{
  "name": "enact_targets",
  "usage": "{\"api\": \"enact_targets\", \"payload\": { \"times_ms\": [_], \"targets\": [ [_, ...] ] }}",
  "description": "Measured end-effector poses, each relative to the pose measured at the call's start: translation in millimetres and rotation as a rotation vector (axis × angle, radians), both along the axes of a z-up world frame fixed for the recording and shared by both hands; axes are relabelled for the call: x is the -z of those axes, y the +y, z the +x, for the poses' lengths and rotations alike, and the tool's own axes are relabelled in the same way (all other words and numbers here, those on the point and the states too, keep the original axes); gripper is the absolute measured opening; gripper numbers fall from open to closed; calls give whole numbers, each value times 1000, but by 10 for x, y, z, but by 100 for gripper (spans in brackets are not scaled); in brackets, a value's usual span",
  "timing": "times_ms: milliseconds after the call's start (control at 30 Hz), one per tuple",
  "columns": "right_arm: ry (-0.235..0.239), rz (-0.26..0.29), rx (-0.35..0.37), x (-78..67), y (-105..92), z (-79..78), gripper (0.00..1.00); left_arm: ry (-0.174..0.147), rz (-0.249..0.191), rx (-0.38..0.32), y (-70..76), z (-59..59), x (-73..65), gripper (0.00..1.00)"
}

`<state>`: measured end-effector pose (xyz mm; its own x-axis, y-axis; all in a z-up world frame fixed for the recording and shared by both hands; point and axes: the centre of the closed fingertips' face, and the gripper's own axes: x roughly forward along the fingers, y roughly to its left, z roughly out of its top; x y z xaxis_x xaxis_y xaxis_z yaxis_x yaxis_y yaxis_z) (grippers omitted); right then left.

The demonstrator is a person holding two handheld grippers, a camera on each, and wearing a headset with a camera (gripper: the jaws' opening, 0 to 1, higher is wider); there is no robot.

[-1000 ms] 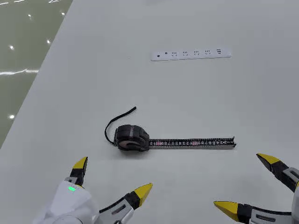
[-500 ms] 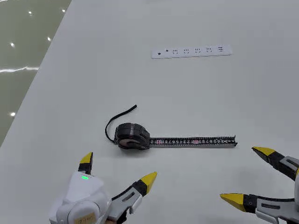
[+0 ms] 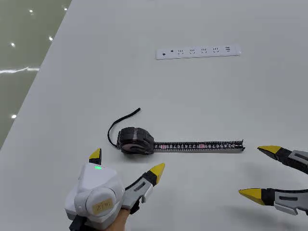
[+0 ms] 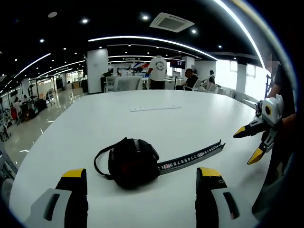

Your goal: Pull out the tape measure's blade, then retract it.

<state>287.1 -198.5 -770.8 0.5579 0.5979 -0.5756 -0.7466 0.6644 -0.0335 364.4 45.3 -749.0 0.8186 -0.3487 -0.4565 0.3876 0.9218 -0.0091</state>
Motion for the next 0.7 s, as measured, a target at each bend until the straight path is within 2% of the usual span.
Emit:
{"api": "enact_targets", "payload": {
  "times_ms": [400, 567, 700],
  "targets": [
    [10, -38, -92, 133, -143, 189, 55, 10, 2, -39, -53, 222, 51, 88],
    [18, -50, -146, 168, -149, 246, 49, 22, 0, -51, -73, 269, 97, 86],
    [24, -60, -181, 207, -153, 308, 48, 31, 1, -65, -60, 305, 139, 84]
  ]
}}
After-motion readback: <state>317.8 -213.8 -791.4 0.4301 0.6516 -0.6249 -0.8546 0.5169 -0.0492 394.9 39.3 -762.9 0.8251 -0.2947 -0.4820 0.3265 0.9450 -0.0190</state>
